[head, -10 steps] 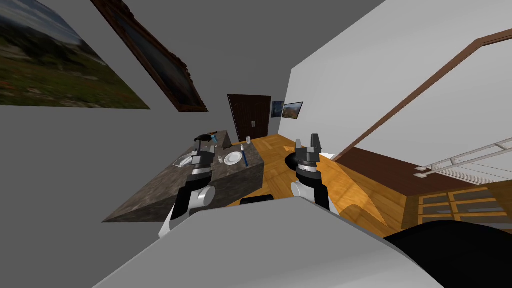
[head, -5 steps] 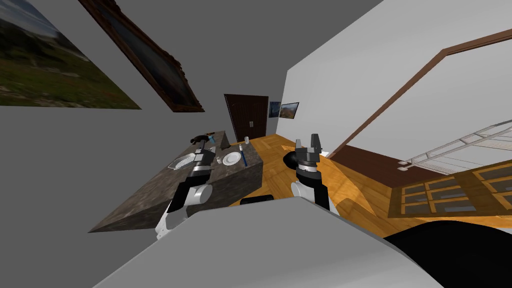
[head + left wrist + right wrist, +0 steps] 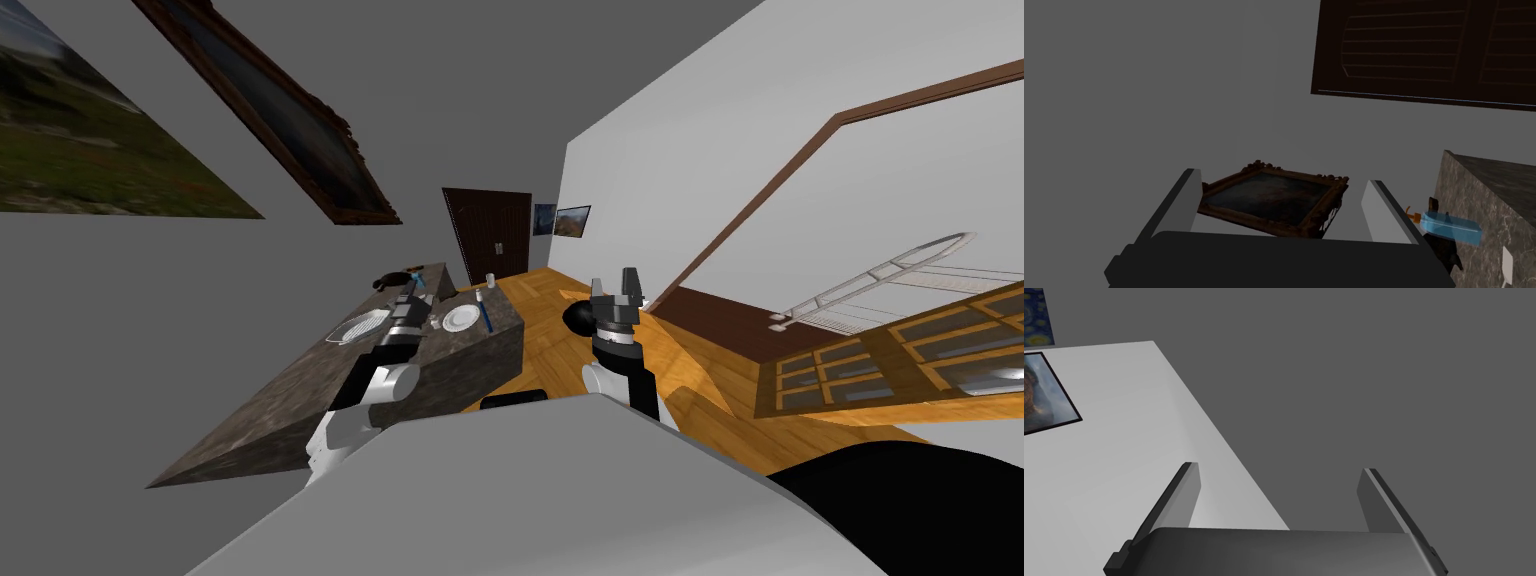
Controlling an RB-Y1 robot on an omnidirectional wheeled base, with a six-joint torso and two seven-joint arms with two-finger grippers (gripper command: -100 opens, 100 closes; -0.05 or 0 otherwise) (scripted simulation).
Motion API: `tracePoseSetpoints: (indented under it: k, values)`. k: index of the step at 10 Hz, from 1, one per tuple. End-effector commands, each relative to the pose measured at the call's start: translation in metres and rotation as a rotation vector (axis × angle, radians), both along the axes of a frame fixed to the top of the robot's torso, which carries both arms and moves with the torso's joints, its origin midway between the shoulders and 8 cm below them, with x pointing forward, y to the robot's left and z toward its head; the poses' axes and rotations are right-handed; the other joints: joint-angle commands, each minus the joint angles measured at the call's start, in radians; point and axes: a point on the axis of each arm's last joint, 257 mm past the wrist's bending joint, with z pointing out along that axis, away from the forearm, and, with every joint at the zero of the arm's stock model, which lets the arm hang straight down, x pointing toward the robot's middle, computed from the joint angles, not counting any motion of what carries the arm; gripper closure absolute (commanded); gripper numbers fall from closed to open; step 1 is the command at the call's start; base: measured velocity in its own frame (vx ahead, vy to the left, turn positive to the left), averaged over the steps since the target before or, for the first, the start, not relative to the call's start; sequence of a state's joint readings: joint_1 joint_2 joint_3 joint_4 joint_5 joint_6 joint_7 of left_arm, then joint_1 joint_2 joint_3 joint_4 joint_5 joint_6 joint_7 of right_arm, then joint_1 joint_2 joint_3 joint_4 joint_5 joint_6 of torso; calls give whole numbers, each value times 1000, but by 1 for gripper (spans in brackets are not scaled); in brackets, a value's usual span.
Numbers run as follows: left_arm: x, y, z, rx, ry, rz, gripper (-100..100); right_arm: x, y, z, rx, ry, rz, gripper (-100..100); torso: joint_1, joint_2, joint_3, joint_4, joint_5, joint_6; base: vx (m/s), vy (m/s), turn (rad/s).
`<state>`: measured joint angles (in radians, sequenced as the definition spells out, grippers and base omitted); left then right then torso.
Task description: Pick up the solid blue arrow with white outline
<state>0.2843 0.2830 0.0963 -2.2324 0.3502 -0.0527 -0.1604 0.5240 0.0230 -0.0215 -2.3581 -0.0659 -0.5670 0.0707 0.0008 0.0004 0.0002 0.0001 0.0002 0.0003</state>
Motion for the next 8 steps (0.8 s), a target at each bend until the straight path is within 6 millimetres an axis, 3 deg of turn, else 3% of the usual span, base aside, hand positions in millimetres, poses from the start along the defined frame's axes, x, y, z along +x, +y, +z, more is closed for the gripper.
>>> tracePoseSetpoints:
  k: [1,8]
  values:
    - [7,3,-9,13,46,1,-100,0,0,0,0,0,0,0,0,0,0,0,0,0,-13,15,-66]
    - [27,13,-26,61,162,2,-100,0,0,0,0,0,0,0,0,0,0,0,0,-1,-11,10,-54]
